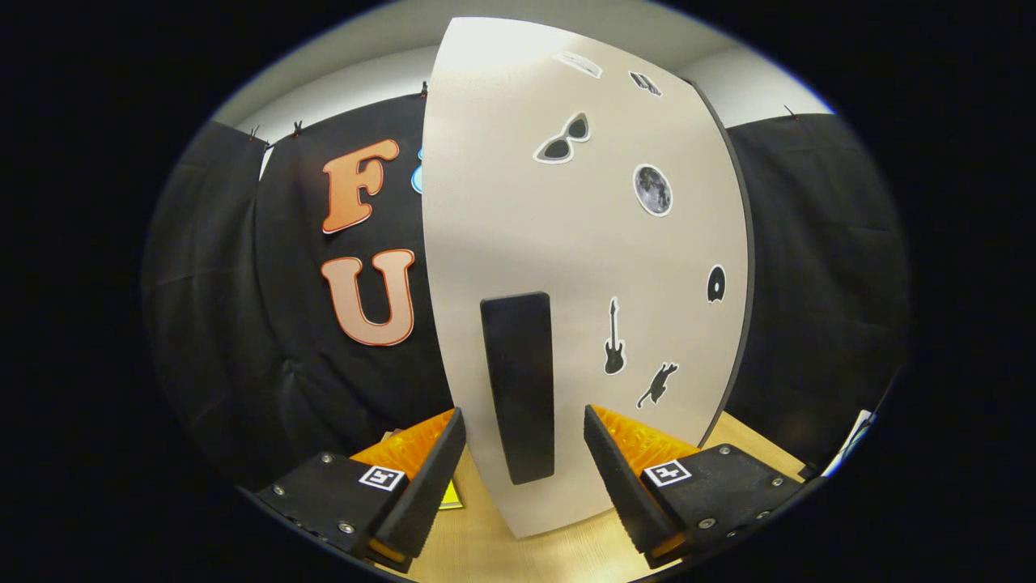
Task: Open the shoe cabinet door, grab the shoes and put them into the shoe cabinet, then close the shoe cabinet door.
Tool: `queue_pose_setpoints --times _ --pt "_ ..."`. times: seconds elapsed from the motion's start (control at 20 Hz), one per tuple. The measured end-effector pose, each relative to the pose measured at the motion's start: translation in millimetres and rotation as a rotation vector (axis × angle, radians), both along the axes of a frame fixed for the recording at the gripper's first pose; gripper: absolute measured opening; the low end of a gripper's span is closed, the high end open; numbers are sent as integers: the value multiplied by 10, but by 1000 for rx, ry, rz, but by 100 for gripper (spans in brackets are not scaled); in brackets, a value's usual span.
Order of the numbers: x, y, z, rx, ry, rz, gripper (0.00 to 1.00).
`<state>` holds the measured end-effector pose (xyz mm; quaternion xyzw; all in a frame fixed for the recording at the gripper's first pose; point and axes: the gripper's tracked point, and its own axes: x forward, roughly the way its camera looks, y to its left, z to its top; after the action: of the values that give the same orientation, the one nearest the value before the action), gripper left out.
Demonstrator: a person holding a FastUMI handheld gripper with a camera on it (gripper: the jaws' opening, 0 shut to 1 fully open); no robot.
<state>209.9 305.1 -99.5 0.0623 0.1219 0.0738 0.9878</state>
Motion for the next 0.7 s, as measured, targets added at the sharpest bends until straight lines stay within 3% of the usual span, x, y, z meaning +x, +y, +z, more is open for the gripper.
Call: queue_pose_setpoints --times 0.25,0.35,0.7 --pt "138 114 16 -17 33 -21 92" --pt "17 227 124 23 42 5 93" --pt "-627 171 721 -76 -34 69 93"
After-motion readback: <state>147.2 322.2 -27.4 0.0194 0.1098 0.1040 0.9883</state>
